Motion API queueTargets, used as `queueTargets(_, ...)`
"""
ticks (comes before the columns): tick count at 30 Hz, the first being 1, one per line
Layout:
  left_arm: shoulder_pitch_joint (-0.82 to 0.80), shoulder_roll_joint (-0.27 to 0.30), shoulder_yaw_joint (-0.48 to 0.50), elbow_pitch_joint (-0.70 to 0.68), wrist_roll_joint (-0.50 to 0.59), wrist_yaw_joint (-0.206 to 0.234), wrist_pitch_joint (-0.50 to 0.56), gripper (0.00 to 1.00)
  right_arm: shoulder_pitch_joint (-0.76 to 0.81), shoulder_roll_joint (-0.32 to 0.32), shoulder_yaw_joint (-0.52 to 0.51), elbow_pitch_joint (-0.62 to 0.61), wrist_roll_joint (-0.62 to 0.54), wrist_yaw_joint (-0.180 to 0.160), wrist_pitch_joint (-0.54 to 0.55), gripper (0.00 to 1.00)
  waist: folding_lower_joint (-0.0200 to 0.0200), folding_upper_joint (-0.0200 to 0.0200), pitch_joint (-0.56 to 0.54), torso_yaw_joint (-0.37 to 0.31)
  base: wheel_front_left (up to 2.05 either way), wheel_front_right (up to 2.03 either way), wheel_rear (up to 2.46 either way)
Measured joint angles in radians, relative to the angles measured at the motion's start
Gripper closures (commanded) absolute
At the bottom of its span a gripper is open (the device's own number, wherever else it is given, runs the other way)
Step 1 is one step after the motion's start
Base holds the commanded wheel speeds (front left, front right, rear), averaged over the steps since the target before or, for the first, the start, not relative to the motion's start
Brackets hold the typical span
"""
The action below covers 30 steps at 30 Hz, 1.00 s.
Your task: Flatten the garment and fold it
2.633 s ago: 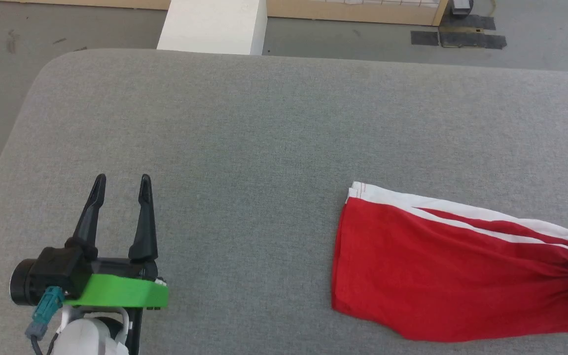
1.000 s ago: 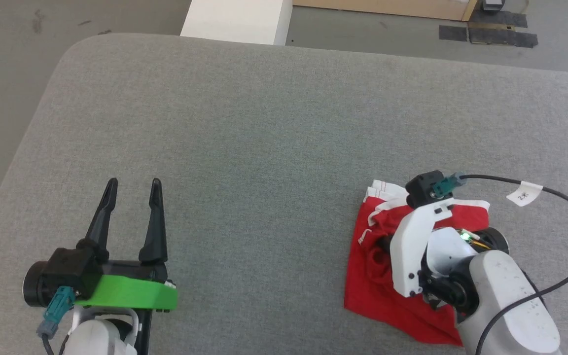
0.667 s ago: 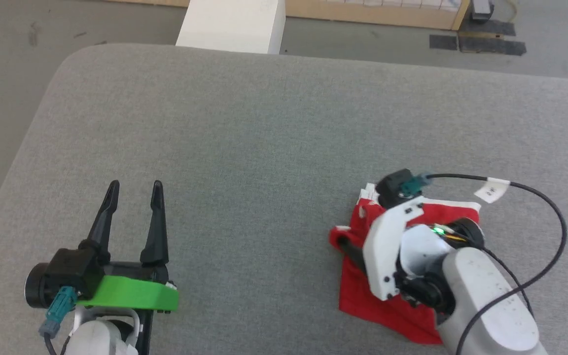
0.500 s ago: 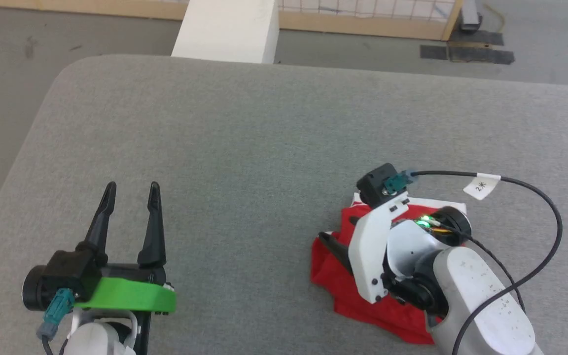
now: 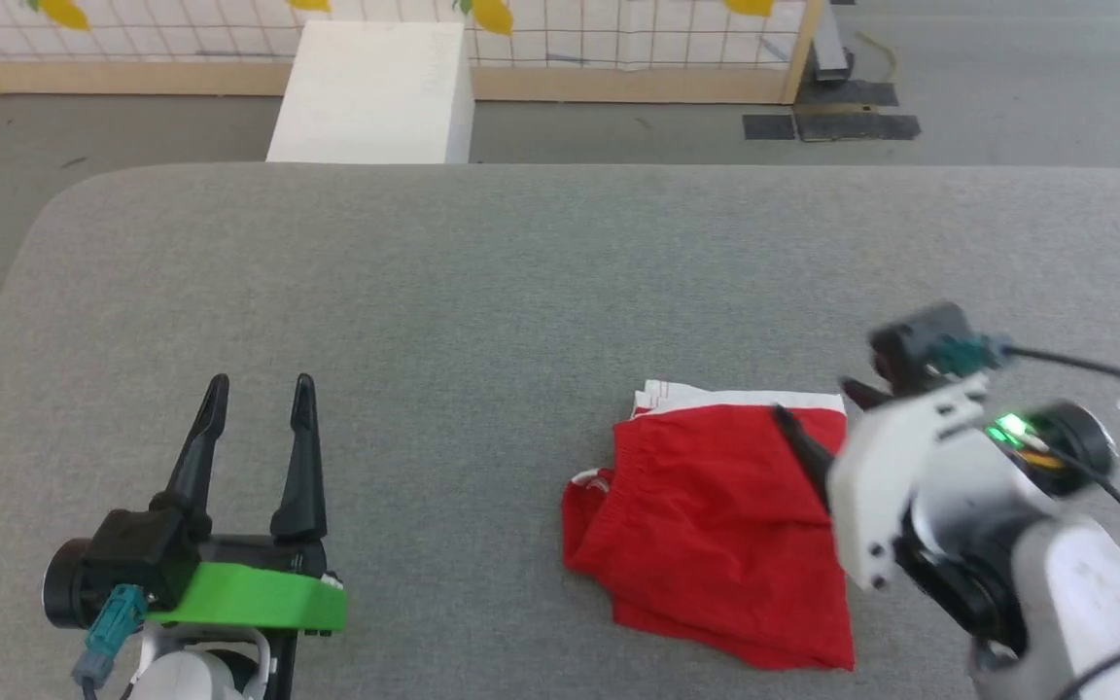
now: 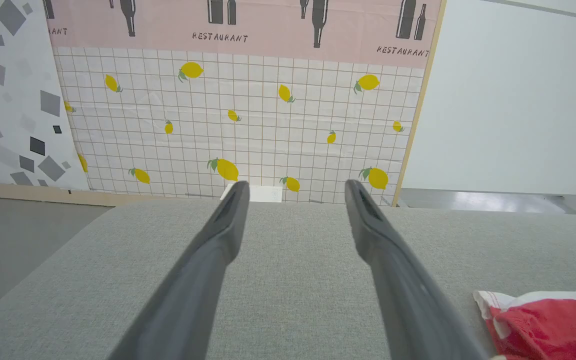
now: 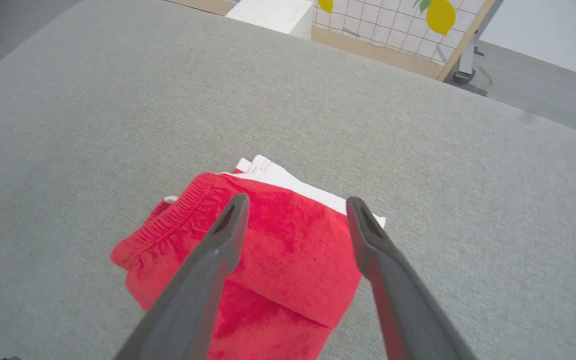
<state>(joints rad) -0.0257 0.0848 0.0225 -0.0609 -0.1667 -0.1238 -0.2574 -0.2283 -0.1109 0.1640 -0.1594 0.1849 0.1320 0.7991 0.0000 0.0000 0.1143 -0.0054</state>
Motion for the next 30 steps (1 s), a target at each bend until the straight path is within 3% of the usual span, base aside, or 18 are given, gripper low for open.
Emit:
queueTargets(7,0.000,-0.001,-0.007,-0.009,0.008,0.000,-0.001,0.00,0.137,0.035,-0.122,0.003,-0.063,0.000,0.003,0.00,0.0000,0.0000,0.018,-0.007,0.00,0.00,0.00)
queueTargets(14,-0.002,0.000,-0.025,-0.009,0.007,0.000,-0.001,0.00,0.148,0.057,-0.171,0.099,-0.090,0.000,-0.016,0.00,0.0000,0.0000,0.052,0.010,0.00,0.00,0.00)
queueTargets(28,-0.009,0.002,-0.033,-0.002,-0.001,0.000,-0.001,0.00,0.100,0.058,-0.159,0.279,-0.073,0.000,-0.058,0.00,0.0000,0.0000,0.086,0.053,0.00,0.00,0.00)
queueTargets(29,-0.010,0.002,-0.033,-0.001,-0.002,0.000,-0.001,0.00,0.097,0.058,-0.158,0.285,-0.077,0.000,-0.058,0.65,0.0000,0.0000,0.086,0.054,0.00,0.00,0.00)
queueTargets(30,-0.012,0.002,-0.035,0.000,-0.002,0.000,-0.001,0.00,0.094,0.058,-0.157,0.290,-0.079,0.000,-0.058,0.91,0.0000,0.0000,0.085,0.055,0.00,0.00,0.00)
